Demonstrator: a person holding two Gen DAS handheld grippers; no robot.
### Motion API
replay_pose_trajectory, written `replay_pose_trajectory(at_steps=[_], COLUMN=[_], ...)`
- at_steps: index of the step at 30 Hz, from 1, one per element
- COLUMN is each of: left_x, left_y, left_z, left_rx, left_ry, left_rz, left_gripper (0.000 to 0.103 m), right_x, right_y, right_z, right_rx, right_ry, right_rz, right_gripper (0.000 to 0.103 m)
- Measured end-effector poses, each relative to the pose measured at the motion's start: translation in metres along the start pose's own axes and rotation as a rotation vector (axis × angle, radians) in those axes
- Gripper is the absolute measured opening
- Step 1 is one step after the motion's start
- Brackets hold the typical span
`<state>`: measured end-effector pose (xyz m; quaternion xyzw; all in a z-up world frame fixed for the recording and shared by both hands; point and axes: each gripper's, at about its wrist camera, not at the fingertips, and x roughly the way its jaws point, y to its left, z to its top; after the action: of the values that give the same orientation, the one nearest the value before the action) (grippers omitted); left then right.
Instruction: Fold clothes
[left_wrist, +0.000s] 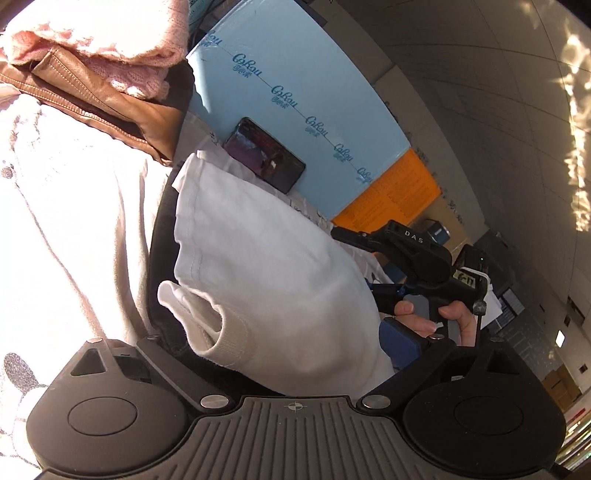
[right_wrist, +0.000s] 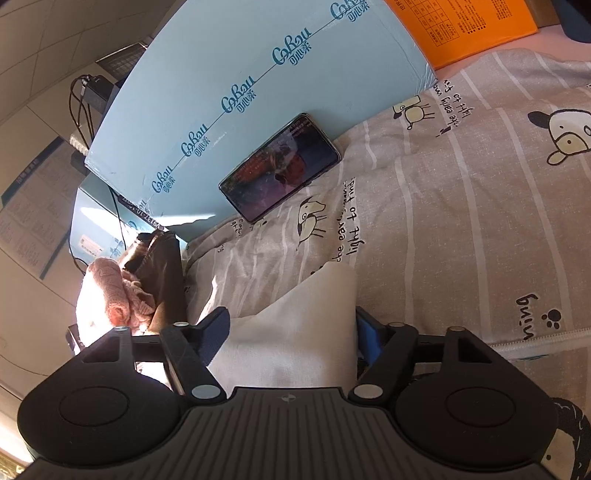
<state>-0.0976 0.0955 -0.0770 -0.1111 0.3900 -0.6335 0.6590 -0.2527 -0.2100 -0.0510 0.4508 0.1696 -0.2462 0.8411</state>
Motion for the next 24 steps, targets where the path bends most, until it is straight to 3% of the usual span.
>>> replay_pose_trajectory(at_steps=[1,3,5,10,18,24], left_x=[0.001,0.002,0.003,0.005,0.015,0.053], left_y=[0.0,-0.001,-0.002,-0.007,-0.053,-0.108], left_z=[0.0,-0.001,-0.002,0.0,0.012,0.024], left_rx=[-0.003,-0.01,-0.017,0.032,0.235,0.424], left_ry=[-0.013,-0.04,-0.067,-0.088,-0.109,-0.115], left_rz=[0.011,0.032,0.053,0.082,0.06,0.021], left_gripper=[0.096,0.078,0.046,0.022,0.019,0.019], right_x=[0.002,0.002,0.0,-0.017,-0.059,-0.109], right_y=[0.0,0.001,0.0,0.012,0.037,0.029], right_z=[-0.002,-0.006,-0.007,-0.006,0.002,0.021], right_rx=[-0.015,-0.043,-0.048,-0.115,-0.239,-0.31], right_ry=[0.001,-0.016,-0.028,-0.092,-0.206,-0.363], right_rz=[-0.002,-0.015,-0.009,0.047,0.099,0.057], right_gripper=[0.051,0.038,0.033,0.017,0.012,0.012])
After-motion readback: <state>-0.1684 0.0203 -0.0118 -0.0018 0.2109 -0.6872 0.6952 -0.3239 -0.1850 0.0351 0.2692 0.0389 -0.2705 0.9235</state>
